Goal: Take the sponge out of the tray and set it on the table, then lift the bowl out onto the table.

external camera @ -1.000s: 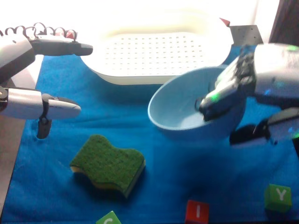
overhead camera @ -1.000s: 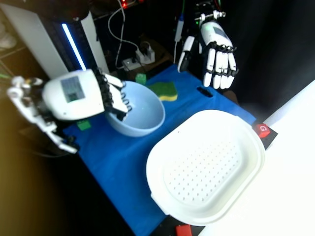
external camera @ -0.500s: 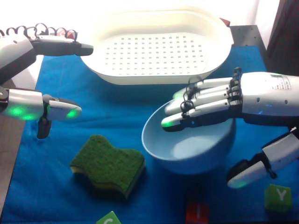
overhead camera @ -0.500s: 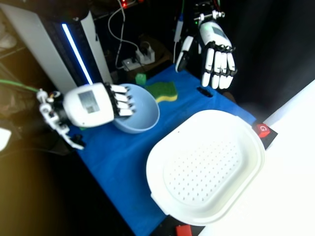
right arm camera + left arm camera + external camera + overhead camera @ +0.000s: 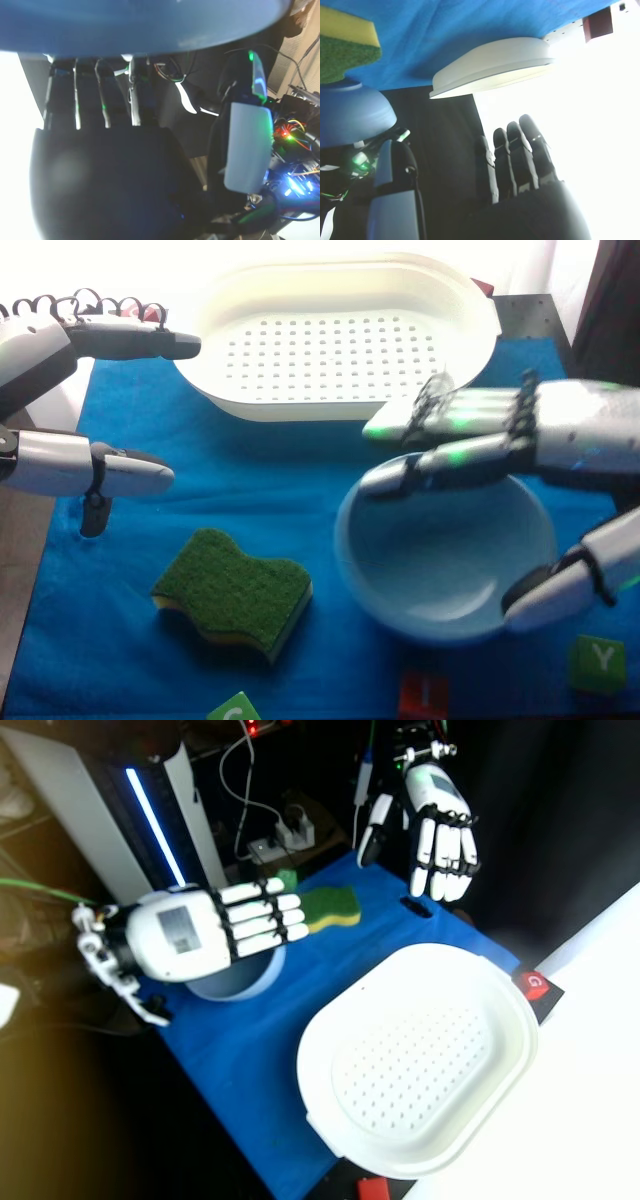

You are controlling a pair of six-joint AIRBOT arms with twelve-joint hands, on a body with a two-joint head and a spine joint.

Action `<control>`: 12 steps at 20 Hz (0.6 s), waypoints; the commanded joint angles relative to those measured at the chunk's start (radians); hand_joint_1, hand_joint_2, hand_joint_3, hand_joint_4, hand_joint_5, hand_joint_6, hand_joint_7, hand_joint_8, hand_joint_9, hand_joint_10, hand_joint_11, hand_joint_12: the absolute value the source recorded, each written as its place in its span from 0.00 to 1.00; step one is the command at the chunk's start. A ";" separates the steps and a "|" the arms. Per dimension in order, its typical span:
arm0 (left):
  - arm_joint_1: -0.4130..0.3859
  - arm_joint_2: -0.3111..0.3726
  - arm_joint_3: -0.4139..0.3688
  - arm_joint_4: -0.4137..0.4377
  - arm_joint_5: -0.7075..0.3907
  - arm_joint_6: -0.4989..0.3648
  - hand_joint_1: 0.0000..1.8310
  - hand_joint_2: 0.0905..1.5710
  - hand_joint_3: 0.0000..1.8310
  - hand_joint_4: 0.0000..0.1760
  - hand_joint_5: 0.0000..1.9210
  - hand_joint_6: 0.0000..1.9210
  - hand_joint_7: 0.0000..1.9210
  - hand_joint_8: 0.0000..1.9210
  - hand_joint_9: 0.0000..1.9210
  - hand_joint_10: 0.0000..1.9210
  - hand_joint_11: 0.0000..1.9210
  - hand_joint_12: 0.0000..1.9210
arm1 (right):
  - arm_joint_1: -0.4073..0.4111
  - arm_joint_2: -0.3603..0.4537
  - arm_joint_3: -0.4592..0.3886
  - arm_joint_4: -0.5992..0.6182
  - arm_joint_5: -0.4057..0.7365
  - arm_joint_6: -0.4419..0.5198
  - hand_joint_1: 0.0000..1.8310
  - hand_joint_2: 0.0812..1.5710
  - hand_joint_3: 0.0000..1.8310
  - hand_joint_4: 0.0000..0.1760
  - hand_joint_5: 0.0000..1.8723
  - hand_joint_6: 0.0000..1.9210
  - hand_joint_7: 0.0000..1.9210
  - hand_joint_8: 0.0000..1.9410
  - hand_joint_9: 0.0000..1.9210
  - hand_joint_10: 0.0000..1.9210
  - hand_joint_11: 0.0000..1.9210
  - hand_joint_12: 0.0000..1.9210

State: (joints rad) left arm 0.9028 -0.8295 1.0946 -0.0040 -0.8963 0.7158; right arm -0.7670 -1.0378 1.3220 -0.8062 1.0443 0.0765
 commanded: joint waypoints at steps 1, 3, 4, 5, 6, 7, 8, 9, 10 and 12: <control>-0.006 0.005 -0.002 -0.019 -0.134 -0.003 0.44 0.56 0.00 0.28 0.25 0.00 0.21 0.00 0.18 0.00 0.01 0.40 | 0.008 0.014 0.002 0.097 0.131 0.008 0.30 0.58 0.00 0.78 0.09 0.00 0.00 0.00 0.00 0.00 0.00 0.00; 0.000 0.011 -0.010 -0.019 -0.157 -0.003 0.40 0.57 0.00 0.36 0.23 0.00 0.20 0.00 0.16 0.00 0.00 0.37 | 0.008 0.062 -0.006 0.143 0.166 0.001 0.35 0.53 0.00 0.72 0.11 0.00 0.02 0.00 0.00 0.00 0.00 0.00; 0.007 0.018 -0.019 -0.020 -0.186 -0.003 0.37 0.58 0.00 0.41 0.23 0.00 0.19 0.00 0.16 0.00 0.00 0.36 | 0.008 0.097 -0.019 0.187 0.185 -0.035 0.37 0.53 0.00 0.57 0.11 0.00 0.03 0.00 0.00 0.00 0.00 0.00; 0.011 0.022 -0.024 -0.020 -0.202 -0.003 0.36 0.58 0.00 0.43 0.21 0.00 0.18 0.00 0.15 0.00 0.00 0.34 | 0.008 0.120 -0.032 0.216 0.192 -0.068 0.39 0.55 0.00 0.68 0.11 0.00 0.03 0.00 0.00 0.00 0.00 0.00; 0.019 0.028 -0.032 -0.023 -0.229 -0.003 0.36 0.56 0.00 0.37 0.21 0.00 0.18 0.00 0.14 0.00 0.00 0.28 | 0.003 0.145 -0.051 0.258 0.198 -0.115 0.38 0.55 0.00 0.75 0.10 0.00 0.03 0.00 0.00 0.00 0.00 0.00; 0.027 0.032 -0.039 -0.028 -0.254 -0.003 0.36 0.55 0.00 0.33 0.21 0.00 0.18 0.00 0.14 0.00 0.00 0.29 | -0.004 0.162 -0.065 0.297 0.200 -0.168 0.37 0.57 0.01 0.72 0.10 0.00 0.03 0.00 0.00 0.00 0.00 0.00; 0.040 0.035 -0.048 -0.039 -0.284 -0.003 0.37 0.53 0.00 0.21 0.21 0.00 0.18 0.00 0.13 0.00 0.00 0.30 | -0.015 0.173 -0.073 0.334 0.203 -0.197 0.38 0.59 0.01 0.66 0.08 0.00 0.02 0.00 0.00 0.00 0.00 0.00; 0.059 0.037 -0.055 -0.053 -0.318 -0.003 0.38 0.53 0.00 0.11 0.21 0.00 0.18 0.00 0.14 0.00 0.00 0.32 | -0.032 0.170 -0.063 0.366 0.220 -0.197 0.39 0.59 0.01 0.59 0.09 0.01 0.02 0.00 0.00 0.00 0.00 0.00; 0.065 0.037 -0.057 -0.061 -0.334 -0.003 0.38 0.54 0.00 0.14 0.21 0.00 0.18 0.00 0.14 0.00 0.00 0.31 | -0.048 0.170 -0.061 0.387 0.225 -0.197 0.40 0.59 0.01 0.60 0.09 0.01 0.02 0.00 0.00 0.00 0.00 0.00; 0.070 0.037 -0.057 -0.072 -0.345 -0.003 0.38 0.55 0.00 0.09 0.20 0.00 0.17 0.00 0.15 0.00 0.01 0.32 | -0.081 0.168 -0.055 0.428 0.238 -0.197 0.38 0.61 0.01 0.76 0.08 0.00 0.03 0.00 0.00 0.00 0.00 0.00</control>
State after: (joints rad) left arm 0.9787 -0.7986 1.0363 -0.0517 -1.1019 0.7158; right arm -0.8619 -0.8680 1.2640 -0.4538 1.1664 -0.1287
